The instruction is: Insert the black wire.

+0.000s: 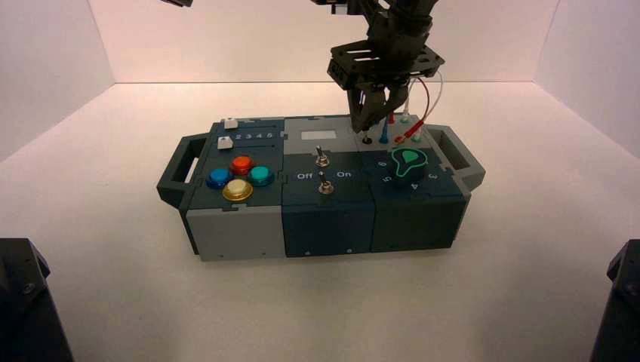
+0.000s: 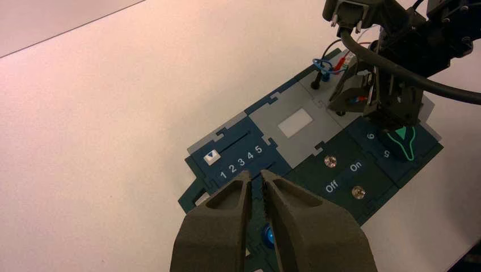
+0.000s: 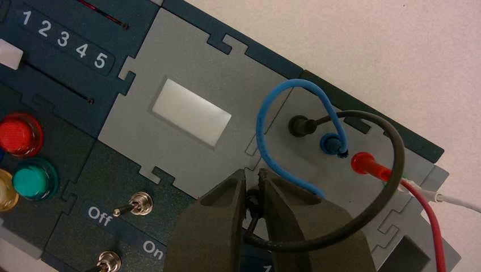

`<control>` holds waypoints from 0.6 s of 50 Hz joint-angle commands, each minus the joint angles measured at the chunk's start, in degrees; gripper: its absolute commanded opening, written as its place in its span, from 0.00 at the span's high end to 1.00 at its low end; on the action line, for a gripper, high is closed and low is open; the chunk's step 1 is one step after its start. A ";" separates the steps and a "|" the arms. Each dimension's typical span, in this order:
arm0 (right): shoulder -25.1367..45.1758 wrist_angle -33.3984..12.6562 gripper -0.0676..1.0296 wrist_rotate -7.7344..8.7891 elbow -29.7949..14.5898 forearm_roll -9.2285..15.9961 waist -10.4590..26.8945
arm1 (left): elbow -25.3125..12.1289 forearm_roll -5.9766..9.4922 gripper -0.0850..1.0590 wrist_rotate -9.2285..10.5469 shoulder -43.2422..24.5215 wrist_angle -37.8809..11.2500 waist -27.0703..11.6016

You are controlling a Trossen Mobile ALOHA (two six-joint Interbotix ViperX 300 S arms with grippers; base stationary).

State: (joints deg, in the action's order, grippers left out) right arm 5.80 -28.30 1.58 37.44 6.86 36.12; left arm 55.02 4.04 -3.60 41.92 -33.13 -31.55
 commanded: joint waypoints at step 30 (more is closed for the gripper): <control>-0.79 -0.44 0.96 -0.44 -1.76 -0.62 -1.23 | -2.29 -0.09 0.82 -0.44 0.26 0.62 -0.26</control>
State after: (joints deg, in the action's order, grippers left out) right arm 5.80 -28.92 1.32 37.27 6.42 35.42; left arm 55.02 4.04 -3.60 41.92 -33.05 -31.55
